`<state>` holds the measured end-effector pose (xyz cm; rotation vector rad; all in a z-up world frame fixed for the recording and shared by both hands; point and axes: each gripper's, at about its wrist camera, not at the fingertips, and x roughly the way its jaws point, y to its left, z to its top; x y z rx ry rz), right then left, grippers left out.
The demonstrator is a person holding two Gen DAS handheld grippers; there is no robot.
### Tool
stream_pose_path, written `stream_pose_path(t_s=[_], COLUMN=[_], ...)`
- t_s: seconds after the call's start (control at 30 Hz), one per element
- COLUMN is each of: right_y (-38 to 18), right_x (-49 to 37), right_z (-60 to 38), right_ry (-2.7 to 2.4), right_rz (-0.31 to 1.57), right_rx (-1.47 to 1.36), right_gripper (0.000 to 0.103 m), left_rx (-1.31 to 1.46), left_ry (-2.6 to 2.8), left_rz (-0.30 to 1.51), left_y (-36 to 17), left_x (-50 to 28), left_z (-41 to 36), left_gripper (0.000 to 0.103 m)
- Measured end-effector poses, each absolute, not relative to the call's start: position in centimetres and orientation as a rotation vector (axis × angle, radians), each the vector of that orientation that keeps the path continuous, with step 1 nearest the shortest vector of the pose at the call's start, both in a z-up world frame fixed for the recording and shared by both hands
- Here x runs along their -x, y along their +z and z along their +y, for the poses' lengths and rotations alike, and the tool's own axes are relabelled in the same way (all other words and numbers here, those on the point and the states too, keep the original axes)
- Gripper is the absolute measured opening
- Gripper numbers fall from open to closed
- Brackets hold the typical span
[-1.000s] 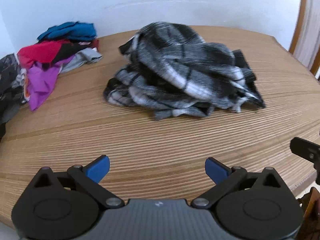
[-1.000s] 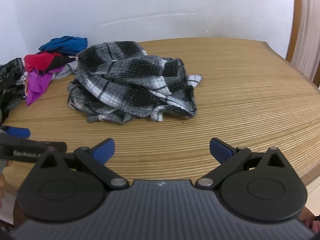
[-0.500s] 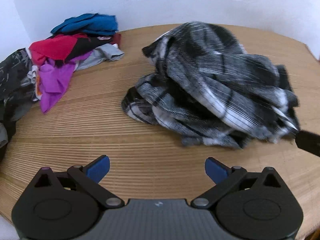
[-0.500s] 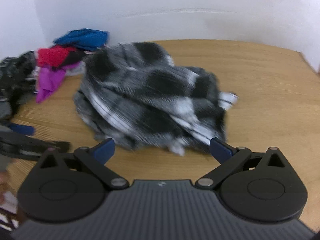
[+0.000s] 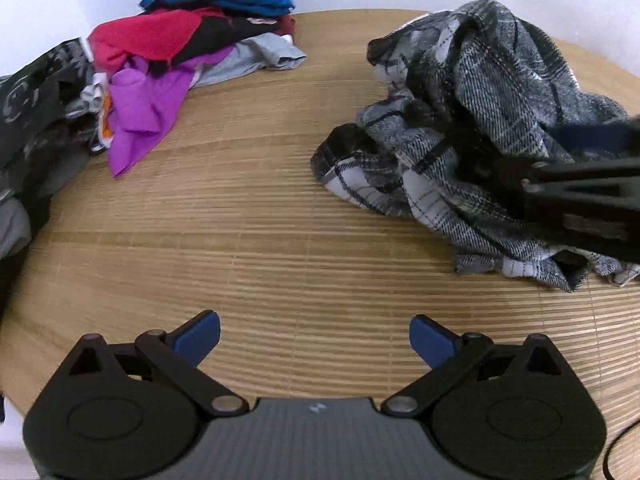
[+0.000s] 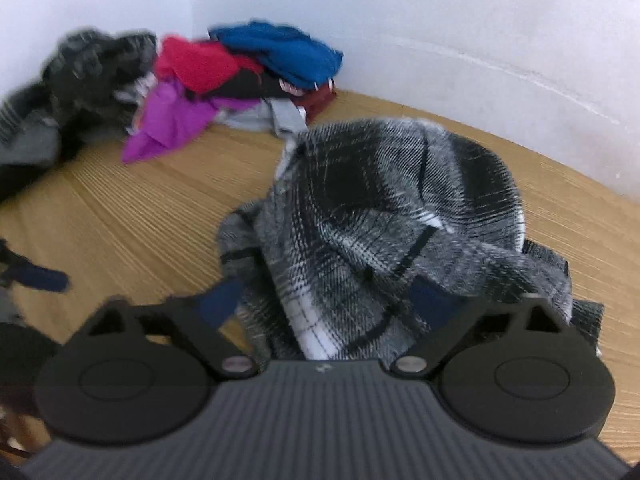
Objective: Fold clothes
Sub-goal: 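Grasp the plaid shirt with the right gripper while the left gripper grasps it too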
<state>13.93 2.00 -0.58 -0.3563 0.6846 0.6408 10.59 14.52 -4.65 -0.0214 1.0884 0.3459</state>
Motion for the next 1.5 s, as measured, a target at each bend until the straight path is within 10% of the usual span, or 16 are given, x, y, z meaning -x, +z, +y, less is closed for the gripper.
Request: stream_pose_path(t_s=[0.07,0.7,0.9,1.13,1.43,1.5], right_y=[-1.5,5.1,4.0,8.5,1.6,-0.1], right_x=[-14.4,-10.7,-9.5,-10.3,-20.7,-20.8], right_z=[2.5,-20.5,-22.1,-12.4,-6.0,-5.8], right_ry=[0.579,-0.358,-0.183,0.258,0.314,0.32], right_rz=[0.718,0.641,0.794,0.46,0.744,0.773], right_rx=[0.398,0.111,-0.085,0.149,0.468,0.459], right_gripper=[0.015,0.004,0.013,0.089,0.087,0.069], left_rx=[0.011,-0.048,-0.048,-0.106,0.064,0.142], left_ry=[0.312,0.078,0.056,0.043,-0.012,0.011], left_rz=[1.079,1.013,1.012,0.979,1.104,1.098], left_y=[-4.7,-4.7,-4.7,-4.7,-8.7,-9.3], left_x=[-11.5,-17.6,-18.2,-18.9,-22.9,-23.4], left_z=[14.5,14.6,14.9,14.3,13.9,14.5], left_gripper=[0.102,0.102,0.102,0.102,0.101,0.085])
